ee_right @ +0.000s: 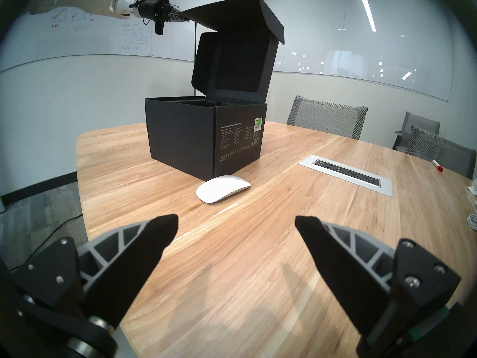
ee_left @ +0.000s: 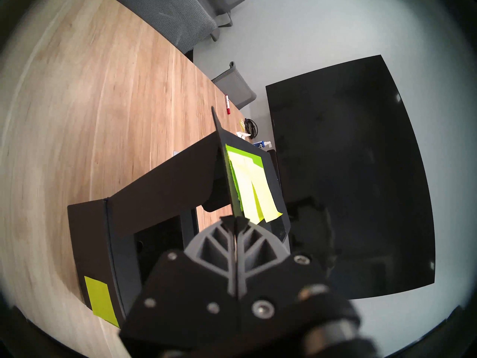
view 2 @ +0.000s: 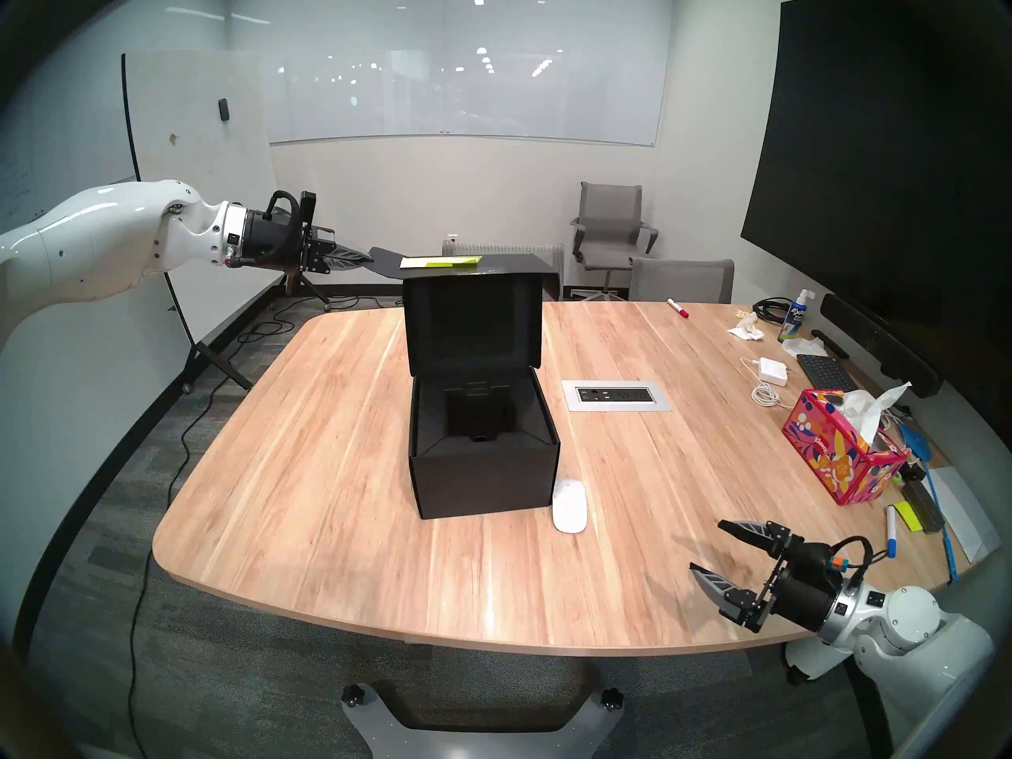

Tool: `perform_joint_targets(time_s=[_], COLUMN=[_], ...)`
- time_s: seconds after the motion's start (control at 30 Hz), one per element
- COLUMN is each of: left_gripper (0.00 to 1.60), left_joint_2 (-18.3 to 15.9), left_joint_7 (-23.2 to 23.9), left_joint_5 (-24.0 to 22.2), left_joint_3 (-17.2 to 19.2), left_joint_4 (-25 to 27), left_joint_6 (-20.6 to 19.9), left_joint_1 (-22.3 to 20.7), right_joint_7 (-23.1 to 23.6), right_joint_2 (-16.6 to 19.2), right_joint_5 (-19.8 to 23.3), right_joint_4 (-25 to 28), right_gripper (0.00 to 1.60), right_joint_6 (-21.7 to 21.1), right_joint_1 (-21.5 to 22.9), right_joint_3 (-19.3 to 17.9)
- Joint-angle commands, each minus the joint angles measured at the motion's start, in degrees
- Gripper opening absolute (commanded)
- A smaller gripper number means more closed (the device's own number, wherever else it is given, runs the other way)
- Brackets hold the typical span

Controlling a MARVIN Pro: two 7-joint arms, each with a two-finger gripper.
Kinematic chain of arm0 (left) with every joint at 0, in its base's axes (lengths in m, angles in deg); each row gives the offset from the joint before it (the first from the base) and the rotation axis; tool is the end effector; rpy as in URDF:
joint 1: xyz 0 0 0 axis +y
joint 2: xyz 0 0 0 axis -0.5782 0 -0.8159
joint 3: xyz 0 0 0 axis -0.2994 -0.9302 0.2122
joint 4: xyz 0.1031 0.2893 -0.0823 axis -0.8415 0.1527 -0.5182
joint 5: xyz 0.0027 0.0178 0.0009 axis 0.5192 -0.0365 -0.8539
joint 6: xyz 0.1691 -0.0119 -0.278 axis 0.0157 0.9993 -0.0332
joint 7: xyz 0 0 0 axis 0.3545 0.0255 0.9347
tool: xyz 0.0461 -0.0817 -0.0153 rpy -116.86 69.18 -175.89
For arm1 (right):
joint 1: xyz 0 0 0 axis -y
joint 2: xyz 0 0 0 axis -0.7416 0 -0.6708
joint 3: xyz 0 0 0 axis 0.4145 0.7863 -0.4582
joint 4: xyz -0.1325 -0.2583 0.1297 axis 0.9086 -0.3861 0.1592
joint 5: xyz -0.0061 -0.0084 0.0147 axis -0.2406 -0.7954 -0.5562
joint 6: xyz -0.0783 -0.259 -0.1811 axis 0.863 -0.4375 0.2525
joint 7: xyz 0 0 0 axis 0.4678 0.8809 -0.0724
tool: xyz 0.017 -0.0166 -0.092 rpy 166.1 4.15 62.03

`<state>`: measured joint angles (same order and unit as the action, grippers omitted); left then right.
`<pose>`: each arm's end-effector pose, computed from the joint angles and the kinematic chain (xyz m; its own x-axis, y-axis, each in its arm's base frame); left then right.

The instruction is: Open the box and place the mouse inside

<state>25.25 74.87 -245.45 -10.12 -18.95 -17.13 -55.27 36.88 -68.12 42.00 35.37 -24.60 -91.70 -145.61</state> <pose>0.5973 0.1206 0.0061 0.8900 0.3766 0.2572 -0.0844 -0.4183 0.9044 0.2368 -0.2430 -0.3086 0.0859 0.2139 0.9731 0.6749 -0.7310 0.1011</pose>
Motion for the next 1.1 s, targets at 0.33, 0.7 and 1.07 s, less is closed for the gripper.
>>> perform_joint_targets(time_s=[0.33, 0.7, 1.07], left_gripper=[0.00, 0.00, 0.40], left_joint_2=[6.8, 8.7, 9.2], left_joint_7=[-4.6, -9.8, -15.5], left_joint_5=[-0.5, -0.5, -0.5], left_joint_3=[5.6, 10.4, 15.3], left_joint_4=[-8.9, -12.1, -13.1], left_joint_6=[0.1, 0.1, 0.1], left_joint_1=[4.9, 8.1, 10.5], right_joint_7=[0.0, 0.0, 0.0], right_joint_2=[0.0, 0.0, 0.0], right_joint_5=[0.1, 0.1, 0.1], right_joint_4=[0.1, 0.1, 0.1], right_gripper=[1.60, 1.60, 1.60], right_joint_6=[0.0, 0.0, 0.0], right_joint_1=[0.1, 0.1, 0.1], right_joint_3=[-0.2, -0.2, -0.2])
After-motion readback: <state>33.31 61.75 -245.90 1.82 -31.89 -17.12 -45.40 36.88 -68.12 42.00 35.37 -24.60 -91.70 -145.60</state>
